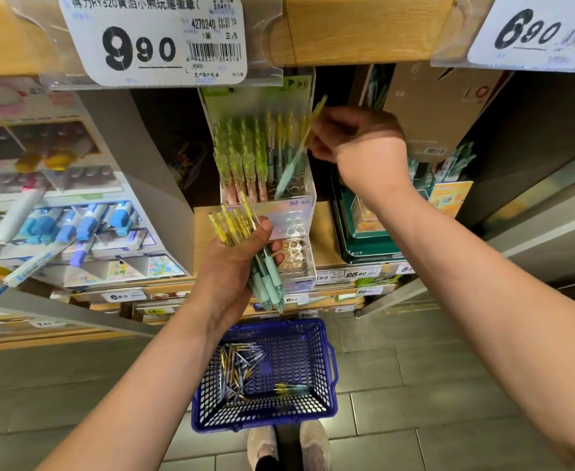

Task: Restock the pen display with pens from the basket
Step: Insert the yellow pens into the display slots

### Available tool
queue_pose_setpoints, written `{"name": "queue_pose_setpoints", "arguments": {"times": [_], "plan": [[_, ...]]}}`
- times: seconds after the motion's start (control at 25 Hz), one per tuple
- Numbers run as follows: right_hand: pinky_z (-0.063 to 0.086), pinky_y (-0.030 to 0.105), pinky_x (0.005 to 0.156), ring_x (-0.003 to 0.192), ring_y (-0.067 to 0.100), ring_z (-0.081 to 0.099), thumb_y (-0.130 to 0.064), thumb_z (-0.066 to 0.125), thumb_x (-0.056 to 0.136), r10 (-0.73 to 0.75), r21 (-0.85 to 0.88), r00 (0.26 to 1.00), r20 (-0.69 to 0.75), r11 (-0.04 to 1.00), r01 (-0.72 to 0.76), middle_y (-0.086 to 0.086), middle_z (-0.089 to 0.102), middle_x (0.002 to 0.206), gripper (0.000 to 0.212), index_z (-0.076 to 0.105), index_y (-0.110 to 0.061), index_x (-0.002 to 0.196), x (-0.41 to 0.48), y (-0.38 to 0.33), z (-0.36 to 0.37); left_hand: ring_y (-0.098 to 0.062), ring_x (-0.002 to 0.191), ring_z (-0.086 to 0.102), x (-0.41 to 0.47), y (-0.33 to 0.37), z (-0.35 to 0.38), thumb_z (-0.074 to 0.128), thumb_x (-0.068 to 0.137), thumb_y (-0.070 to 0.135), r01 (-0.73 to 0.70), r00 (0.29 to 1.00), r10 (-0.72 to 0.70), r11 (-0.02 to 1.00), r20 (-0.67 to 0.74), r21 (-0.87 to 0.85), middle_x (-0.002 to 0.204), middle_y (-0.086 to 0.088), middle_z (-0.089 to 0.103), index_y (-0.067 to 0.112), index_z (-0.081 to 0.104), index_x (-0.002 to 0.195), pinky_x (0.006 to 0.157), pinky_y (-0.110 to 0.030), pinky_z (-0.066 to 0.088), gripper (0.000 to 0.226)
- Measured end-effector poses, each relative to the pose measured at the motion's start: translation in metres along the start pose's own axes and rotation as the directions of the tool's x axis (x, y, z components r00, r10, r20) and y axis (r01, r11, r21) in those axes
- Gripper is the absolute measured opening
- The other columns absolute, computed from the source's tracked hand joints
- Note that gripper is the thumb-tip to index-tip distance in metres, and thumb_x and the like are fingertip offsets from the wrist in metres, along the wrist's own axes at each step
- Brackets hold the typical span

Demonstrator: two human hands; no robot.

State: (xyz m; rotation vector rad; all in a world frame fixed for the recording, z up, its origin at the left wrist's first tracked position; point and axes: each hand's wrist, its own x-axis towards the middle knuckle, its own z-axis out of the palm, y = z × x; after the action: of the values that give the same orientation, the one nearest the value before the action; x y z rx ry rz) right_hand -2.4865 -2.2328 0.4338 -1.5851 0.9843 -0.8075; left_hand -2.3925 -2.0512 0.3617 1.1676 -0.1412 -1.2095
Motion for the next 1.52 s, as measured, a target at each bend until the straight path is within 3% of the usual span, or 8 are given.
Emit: {"name": "queue_pose_setpoints", "arguments": {"times": [0.36, 0.52, 0.76, 0.92, 1.04, 1.12, 1.32, 1.52], "plan": [[0.054, 0.034, 0.077, 0.080, 0.020, 0.071, -0.029, 0.060, 0.096, -0.406, -0.523, 0.907, 0.114, 0.751, 0.402, 0.004, 0.077, 0.088, 0.023, 0.078, -0.013, 0.095, 0.010, -0.001, 0.035, -0.022, 0.077, 0.061, 0.000, -0.007, -0.007, 0.071, 0.093, 0.017, -0.018, 0.999, 0.019, 1.000, 0.047, -0.025, 0.089, -0.010, 0.058, 0.011, 0.058, 0.114, 0.070, -0.032, 0.057, 0.026], [0.051, 0.024, 0.070, 0.077, 0.022, 0.065, -0.030, 0.055, 0.097, -0.268, -0.710, 0.931, 0.248, 0.604, 0.363, 0.001, 0.071, 0.089, 0.021, 0.074, -0.022, 0.097, 0.013, 0.010, 0.044, -0.020, 0.076, 0.064, 0.002, -0.012, -0.009, 0.070, 0.093, 0.009, -0.014, 0.998, 0.018, 0.998, 0.059, -0.064, 0.083, -0.008, 0.060, 0.009, 0.057, 0.112, 0.075, -0.033, 0.059, 0.023], [0.051, 0.024, 0.069, 0.075, 0.022, 0.062, -0.029, 0.053, 0.096, -0.145, -0.788, 0.958, 0.249, 0.545, 0.287, -0.002, 0.065, 0.082, 0.020, 0.068, -0.022, 0.085, 0.010, 0.008, 0.046, -0.023, 0.082, 0.067, 0.000, -0.012, -0.014, 0.071, 0.093, 0.008, -0.016, 0.998, 0.020, 0.997, 0.061, -0.073, 0.085, -0.009, 0.064, 0.010, 0.059, 0.111, 0.082, -0.037, 0.058, 0.021], [0.061, 0.033, 0.071, 0.067, 0.011, 0.073, -0.034, 0.067, 0.094, 0.074, -0.459, 0.971, 0.226, 0.888, 0.039, 0.002, 0.075, 0.072, 0.026, 0.076, -0.013, 0.082, -0.017, 0.011, 0.033, -0.023, 0.085, 0.069, -0.003, -0.010, -0.008, 0.072, 0.092, 0.011, -0.040, 0.998, 0.042, 0.998, 0.039, -0.044, 0.088, -0.010, 0.067, 0.012, 0.065, 0.103, 0.086, -0.040, 0.059, 0.013], [0.060, 0.031, 0.074, 0.072, 0.010, 0.073, -0.041, 0.074, 0.089, 0.242, -0.329, 0.846, 0.475, 0.941, -0.084, -0.003, 0.077, 0.076, 0.024, 0.078, -0.018, 0.082, -0.043, 0.021, 0.023, -0.024, 0.087, 0.067, -0.004, -0.007, -0.005, 0.071, 0.094, 0.013, -0.115, 0.992, 0.109, 0.989, 0.067, 0.089, 0.094, -0.013, 0.071, 0.006, 0.070, 0.108, 0.086, -0.041, 0.056, 0.017], [0.062, 0.035, 0.080, 0.078, 0.021, 0.076, -0.034, 0.076, 0.089, 0.293, -0.265, 0.809, 0.510, 0.948, -0.176, 0.001, 0.078, 0.079, 0.021, 0.079, -0.014, 0.083, -0.051, 0.027, 0.022, -0.024, 0.088, 0.069, -0.005, -0.006, -0.003, 0.070, 0.094, 0.014, -0.173, 0.984, 0.160, 0.966, 0.079, 0.194, 0.099, -0.015, 0.073, 0.005, 0.071, 0.113, 0.086, -0.041, 0.055, 0.021], [0.062, 0.050, 0.079, 0.077, 0.030, 0.076, -0.018, 0.068, 0.094, 0.210, -0.157, 0.946, 0.246, 0.972, -0.175, 0.012, 0.077, 0.079, 0.019, 0.077, -0.006, 0.082, -0.041, 0.022, 0.015, -0.023, 0.088, 0.070, -0.004, -0.009, -0.002, 0.069, 0.095, 0.013, -0.150, 0.989, 0.147, 0.977, 0.033, 0.154, 0.095, -0.007, 0.073, 0.006, 0.068, 0.114, 0.084, -0.039, 0.060, 0.020], [0.060, 0.041, 0.085, 0.088, 0.019, 0.075, -0.022, 0.070, 0.090, -0.111, -0.132, 0.987, -0.116, 0.987, 0.096, 0.002, 0.078, 0.093, 0.015, 0.078, -0.016, 0.100, 0.000, -0.001, -0.003, -0.018, 0.072, 0.063, 0.001, -0.012, -0.002, 0.062, 0.099, 0.007, -0.067, 0.997, 0.067, 0.997, -0.023, 0.025, 0.086, -0.006, 0.064, 0.010, 0.069, 0.113, 0.072, -0.033, 0.059, 0.016]]}}
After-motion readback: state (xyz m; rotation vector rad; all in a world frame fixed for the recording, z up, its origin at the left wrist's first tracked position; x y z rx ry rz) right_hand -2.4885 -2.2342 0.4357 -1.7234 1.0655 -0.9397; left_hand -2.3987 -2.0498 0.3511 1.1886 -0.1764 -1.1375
